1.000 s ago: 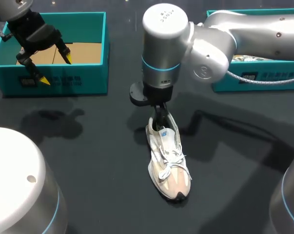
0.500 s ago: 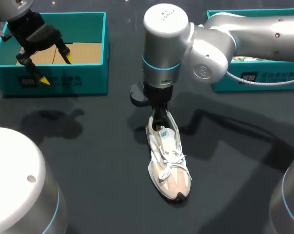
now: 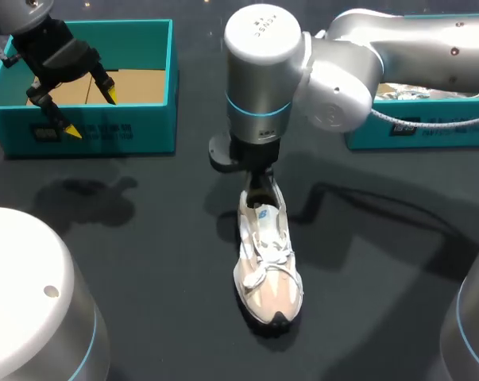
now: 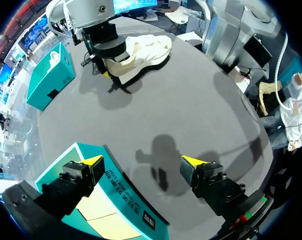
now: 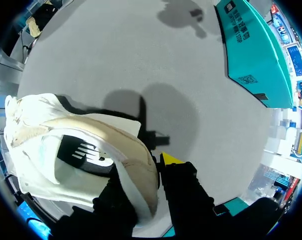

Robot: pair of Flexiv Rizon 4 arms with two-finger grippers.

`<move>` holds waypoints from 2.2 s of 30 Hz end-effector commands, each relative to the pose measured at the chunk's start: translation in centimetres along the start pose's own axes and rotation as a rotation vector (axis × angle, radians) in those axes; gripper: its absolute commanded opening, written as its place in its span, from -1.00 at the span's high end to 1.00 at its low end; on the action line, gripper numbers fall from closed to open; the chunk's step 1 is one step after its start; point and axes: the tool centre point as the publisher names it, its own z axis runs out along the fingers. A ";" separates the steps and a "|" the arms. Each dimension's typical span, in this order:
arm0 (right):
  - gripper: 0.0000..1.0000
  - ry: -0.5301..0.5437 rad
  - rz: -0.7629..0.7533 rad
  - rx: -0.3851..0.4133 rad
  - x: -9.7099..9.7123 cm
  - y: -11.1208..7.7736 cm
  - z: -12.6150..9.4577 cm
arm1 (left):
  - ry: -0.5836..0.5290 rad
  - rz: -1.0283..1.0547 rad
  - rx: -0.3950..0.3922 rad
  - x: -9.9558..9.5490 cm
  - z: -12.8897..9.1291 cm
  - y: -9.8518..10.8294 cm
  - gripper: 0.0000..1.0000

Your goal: Take the shoe out of the shoebox, open the shoe tongue, remove and reinsert the insole, then place the shoe into the shoebox

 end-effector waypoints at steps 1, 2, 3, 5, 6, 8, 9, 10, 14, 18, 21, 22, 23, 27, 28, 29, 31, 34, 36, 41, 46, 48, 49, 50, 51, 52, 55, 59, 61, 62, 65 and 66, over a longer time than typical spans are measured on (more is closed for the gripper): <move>1.00 -0.022 -0.003 0.023 0.1 -0.9 -3.6 | 0.001 0.001 -0.002 0.0 0.0 0.0 -1.00; 1.00 -0.030 -0.004 0.032 0.0 -1.1 -4.3 | 0.001 0.001 -0.002 0.0 0.0 0.0 -1.00; 1.00 -0.044 -0.004 0.040 -0.2 -1.4 -5.2 | 0.001 0.001 -0.002 0.0 0.0 0.0 -1.00; 1.00 -0.069 -0.004 0.066 -0.7 -1.9 -6.8 | 0.001 0.001 -0.002 0.0 0.0 0.0 -1.00; 1.00 -0.084 -0.002 0.074 -0.9 -2.2 -7.6 | 0.001 0.001 -0.002 0.0 0.0 0.0 -1.00; 1.00 -0.100 0.035 0.088 -1.3 -2.4 -8.8 | 0.001 0.001 -0.002 0.0 0.0 0.0 -1.00; 1.00 -0.100 0.035 0.088 -1.3 -2.4 -8.8 | 0.001 0.001 -0.002 0.0 0.0 0.0 -1.00; 1.00 -0.100 0.035 0.088 -1.3 -2.4 -8.8 | 0.001 0.001 -0.002 0.0 0.0 0.0 -1.00; 1.00 -0.100 0.035 0.088 -1.3 -2.4 -8.8 | 0.001 0.001 -0.002 0.0 0.0 0.0 -1.00; 1.00 -0.100 0.035 0.088 -1.3 -2.4 -8.8 | 0.001 0.001 -0.002 0.0 0.0 0.0 -1.00; 1.00 -0.100 0.035 0.088 -1.3 -2.4 -8.8 | 0.001 0.001 -0.002 0.0 0.0 0.0 -1.00; 1.00 -0.100 0.035 0.088 -1.3 -2.4 -8.8 | 0.001 0.001 -0.002 0.0 0.0 0.0 -1.00; 1.00 -0.100 0.035 0.088 -1.3 -2.4 -8.8 | 0.001 0.001 -0.002 0.0 0.0 0.0 -1.00; 1.00 -0.144 0.056 0.121 -2.3 -4.4 -11.7 | 0.001 0.001 -0.002 0.0 0.0 0.0 -1.00; 1.00 -0.157 0.045 0.116 -2.6 -5.0 -12.6 | 0.001 0.001 -0.002 0.0 0.0 0.0 -1.00; 1.00 -0.168 0.049 0.136 -2.8 -5.6 -13.5 | 0.001 0.001 -0.002 0.0 0.0 0.0 -1.00; 1.00 -0.198 0.027 0.126 -3.4 -6.9 -15.0 | 0.001 0.001 -0.002 0.0 0.0 0.0 -1.00; 1.00 -0.197 -0.008 0.165 -4.7 -9.2 -16.2 | 0.001 0.001 -0.002 0.0 0.0 0.0 -1.00; 1.00 -0.188 -0.013 0.168 -5.6 -10.7 -16.4 | 0.001 0.001 -0.002 0.0 0.0 0.0 -1.00; 1.00 -0.088 0.061 0.234 -7.1 -13.1 -16.4 | 0.001 0.001 -0.002 0.0 0.0 0.0 -1.00; 1.00 -0.088 0.061 0.234 -7.1 -13.1 -16.4 | 0.001 0.001 -0.002 0.0 0.0 0.0 -1.00; 1.00 -0.088 0.061 0.234 -7.1 -13.1 -16.4 | 0.001 0.001 -0.002 0.0 0.0 0.0 -1.00; 1.00 -0.088 0.061 0.234 -7.1 -13.1 -16.4 | 0.001 0.001 -0.002 0.0 0.0 0.0 -1.00; 1.00 -0.088 0.061 0.234 -7.1 -13.1 -16.4 | 0.001 0.001 -0.002 0.0 0.0 0.0 -1.00; 1.00 -0.088 0.061 0.234 -7.1 -13.1 -16.4 | 0.001 0.001 -0.002 0.0 0.0 0.0 -1.00; 1.00 -0.088 0.061 0.234 -7.1 -13.1 -16.4 | 0.001 0.001 -0.002 0.0 0.0 0.0 -1.00; 1.00 -0.088 0.061 0.234 -7.1 -13.1 -16.4 | 0.001 0.001 -0.002 0.0 0.0 0.0 -1.00; 1.00 -0.094 0.062 0.239 -7.5 -14.2 -17.1 | 0.001 0.001 -0.002 0.0 0.0 0.0 -1.00; 1.00 -0.123 0.056 0.245 -8.1 -16.4 -18.6 | 0.001 0.001 -0.002 0.0 0.0 0.0 -1.00; 1.00 -0.128 0.053 0.249 -8.5 -17.4 -19.1 | 0.001 0.001 -0.002 0.0 0.0 0.0 -1.00; 1.00 -0.141 0.038 0.258 -9.6 -20.7 -20.6 | 0.001 0.001 -0.002 0.0 0.0 0.0 -1.00; 1.00 -0.141 0.028 0.271 -9.9 -21.7 -21.0 | 0.001 0.001 -0.002 0.0 0.0 0.0 -1.00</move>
